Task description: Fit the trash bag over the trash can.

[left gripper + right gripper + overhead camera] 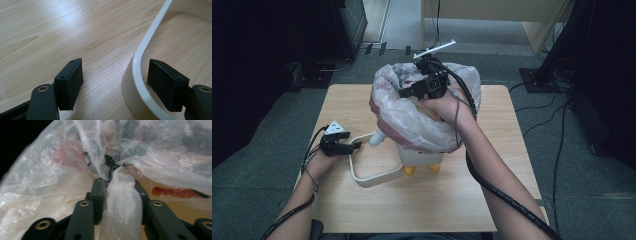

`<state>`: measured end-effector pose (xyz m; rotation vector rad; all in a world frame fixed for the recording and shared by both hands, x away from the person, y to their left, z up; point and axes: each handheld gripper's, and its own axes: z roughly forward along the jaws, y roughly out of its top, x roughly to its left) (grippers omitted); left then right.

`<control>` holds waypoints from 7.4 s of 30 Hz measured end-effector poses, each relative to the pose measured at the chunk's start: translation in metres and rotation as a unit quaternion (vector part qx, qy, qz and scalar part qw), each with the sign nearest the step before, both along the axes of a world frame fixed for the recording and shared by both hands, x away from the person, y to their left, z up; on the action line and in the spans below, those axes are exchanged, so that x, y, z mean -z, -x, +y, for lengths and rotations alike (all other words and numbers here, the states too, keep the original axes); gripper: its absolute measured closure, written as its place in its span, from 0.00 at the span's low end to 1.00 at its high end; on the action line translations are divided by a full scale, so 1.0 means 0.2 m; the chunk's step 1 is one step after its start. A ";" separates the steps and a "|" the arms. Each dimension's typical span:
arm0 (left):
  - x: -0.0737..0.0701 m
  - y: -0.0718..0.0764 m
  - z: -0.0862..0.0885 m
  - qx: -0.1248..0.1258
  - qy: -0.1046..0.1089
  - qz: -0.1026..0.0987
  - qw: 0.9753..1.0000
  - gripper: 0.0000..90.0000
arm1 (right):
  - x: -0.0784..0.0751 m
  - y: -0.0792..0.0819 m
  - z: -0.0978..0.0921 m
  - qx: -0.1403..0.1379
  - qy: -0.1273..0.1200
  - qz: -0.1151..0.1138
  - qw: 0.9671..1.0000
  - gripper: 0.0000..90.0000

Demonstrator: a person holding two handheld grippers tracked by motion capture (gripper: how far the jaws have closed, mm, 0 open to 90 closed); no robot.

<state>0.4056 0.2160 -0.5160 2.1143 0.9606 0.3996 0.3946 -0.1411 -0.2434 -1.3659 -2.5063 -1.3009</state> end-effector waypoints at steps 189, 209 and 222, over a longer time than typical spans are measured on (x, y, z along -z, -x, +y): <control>0.00 0.01 -0.01 0.010 -0.010 -0.006 1.000 0.32 | -0.18 0.15 -0.63 0.067 -0.038 -0.083 0.994 0.19; 0.00 0.01 -0.01 0.009 -0.007 -0.004 1.000 0.32 | -0.01 0.38 -0.95 0.112 -0.043 -0.083 0.989 0.19; 0.00 0.01 -0.01 0.009 -0.007 -0.004 1.000 0.32 | 0.23 0.45 -1.10 0.149 -0.026 -0.077 0.985 0.19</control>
